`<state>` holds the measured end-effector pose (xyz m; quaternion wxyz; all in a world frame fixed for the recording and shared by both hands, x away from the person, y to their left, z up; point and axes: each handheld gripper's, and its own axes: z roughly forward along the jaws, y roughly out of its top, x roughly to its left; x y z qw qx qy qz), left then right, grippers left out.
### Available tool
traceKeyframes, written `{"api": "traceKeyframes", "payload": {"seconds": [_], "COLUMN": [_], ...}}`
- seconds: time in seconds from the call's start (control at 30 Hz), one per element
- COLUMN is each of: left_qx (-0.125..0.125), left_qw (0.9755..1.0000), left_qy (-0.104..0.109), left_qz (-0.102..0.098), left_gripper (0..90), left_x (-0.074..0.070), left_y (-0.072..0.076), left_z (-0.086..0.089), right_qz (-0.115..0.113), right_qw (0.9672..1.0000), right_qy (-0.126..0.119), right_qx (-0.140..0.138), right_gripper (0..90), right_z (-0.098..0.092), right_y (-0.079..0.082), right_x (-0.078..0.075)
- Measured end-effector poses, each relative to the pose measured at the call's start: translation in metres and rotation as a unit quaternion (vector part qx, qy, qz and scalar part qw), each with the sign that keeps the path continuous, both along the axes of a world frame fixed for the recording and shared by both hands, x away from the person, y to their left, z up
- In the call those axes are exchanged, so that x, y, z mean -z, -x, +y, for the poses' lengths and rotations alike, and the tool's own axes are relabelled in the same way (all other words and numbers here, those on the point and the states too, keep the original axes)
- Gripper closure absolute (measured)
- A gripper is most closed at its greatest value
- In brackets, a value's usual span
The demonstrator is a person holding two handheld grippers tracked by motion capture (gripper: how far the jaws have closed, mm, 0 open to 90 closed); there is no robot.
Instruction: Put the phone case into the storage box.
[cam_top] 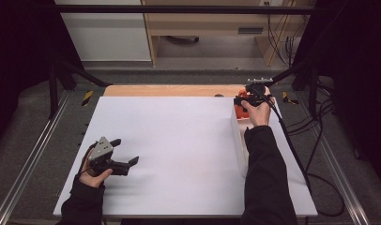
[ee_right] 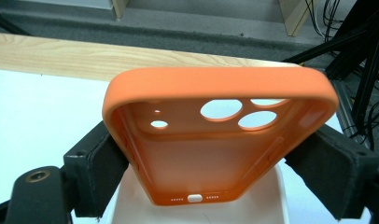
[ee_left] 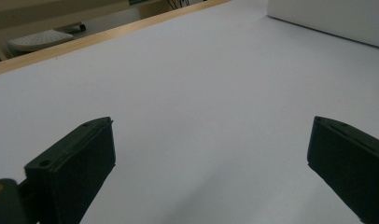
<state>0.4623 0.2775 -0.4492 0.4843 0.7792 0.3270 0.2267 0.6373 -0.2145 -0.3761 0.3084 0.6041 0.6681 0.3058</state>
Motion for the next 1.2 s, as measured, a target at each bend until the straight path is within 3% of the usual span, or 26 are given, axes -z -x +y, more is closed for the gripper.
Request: {"api": "traceKeyframes", "payload": {"seconds": [0.77,1.2], "left_qx": [0.001,0.001], "left_qw": [1.0,1.0], "left_qy": [-0.002,-0.002], "left_qz": [0.001,0.001], "left_gripper": [0.5,0.5], "left_x": [0.001,0.001], "left_y": [0.0,0.0], "left_z": [-0.001,-0.001], "right_qz": [0.015,0.01], "right_qw": [0.9999,0.9999], "right_qy": [0.004,-0.001], "right_qx": [0.005,0.004], "right_gripper": [15.3,11.6], "right_z": [0.001,0.0], "right_y": [-0.005,-0.005], "right_x": [0.014,0.015]}}
